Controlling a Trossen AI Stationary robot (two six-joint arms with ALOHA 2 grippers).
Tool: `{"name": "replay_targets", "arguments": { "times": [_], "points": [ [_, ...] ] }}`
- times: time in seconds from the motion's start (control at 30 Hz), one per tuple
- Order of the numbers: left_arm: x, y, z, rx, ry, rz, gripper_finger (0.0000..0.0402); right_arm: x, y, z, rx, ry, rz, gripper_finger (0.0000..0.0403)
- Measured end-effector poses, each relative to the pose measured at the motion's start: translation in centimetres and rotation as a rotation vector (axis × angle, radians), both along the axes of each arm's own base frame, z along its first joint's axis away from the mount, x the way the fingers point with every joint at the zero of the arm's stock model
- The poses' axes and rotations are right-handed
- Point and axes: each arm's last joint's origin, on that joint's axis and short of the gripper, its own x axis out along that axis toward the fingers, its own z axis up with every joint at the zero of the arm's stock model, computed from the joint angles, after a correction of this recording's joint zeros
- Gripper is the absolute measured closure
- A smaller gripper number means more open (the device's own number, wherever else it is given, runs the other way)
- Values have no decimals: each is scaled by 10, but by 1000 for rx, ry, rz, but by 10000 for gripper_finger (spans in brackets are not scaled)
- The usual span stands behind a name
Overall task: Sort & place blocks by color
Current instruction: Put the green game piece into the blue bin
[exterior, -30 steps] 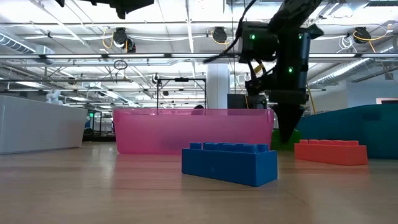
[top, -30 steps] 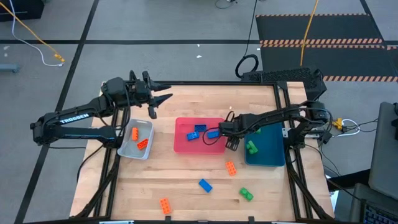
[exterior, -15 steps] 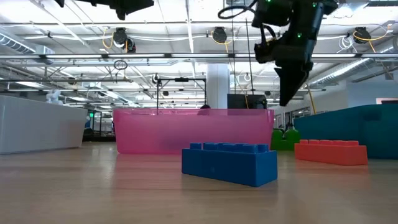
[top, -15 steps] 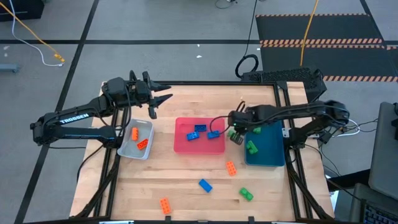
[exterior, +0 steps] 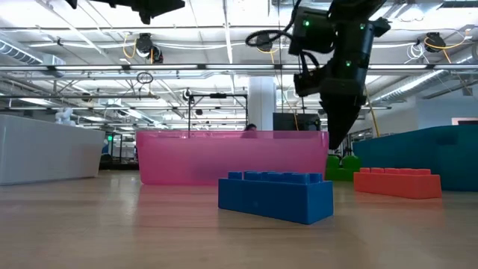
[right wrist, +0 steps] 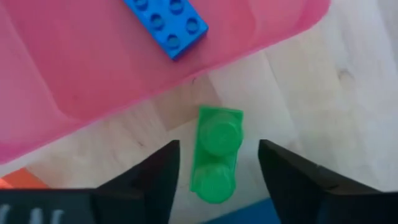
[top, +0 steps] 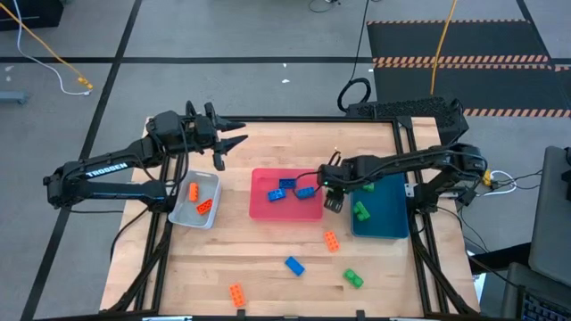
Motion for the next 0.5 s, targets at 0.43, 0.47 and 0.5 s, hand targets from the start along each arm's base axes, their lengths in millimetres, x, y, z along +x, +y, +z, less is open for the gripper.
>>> {"name": "replay_targets", "arguments": {
  "times": [0.43,0.47,0.5],
  "points": [
    [0,0,0,1,2,0,245,7,-2,-24,-28,90,32,128],
    [0,0,0,1,1,0,245,8,-2,-25,-29,92,37,128],
    [0,0,0,1,1,0,245,8,-2,-26,-28,95,38,130]
  ]
}}
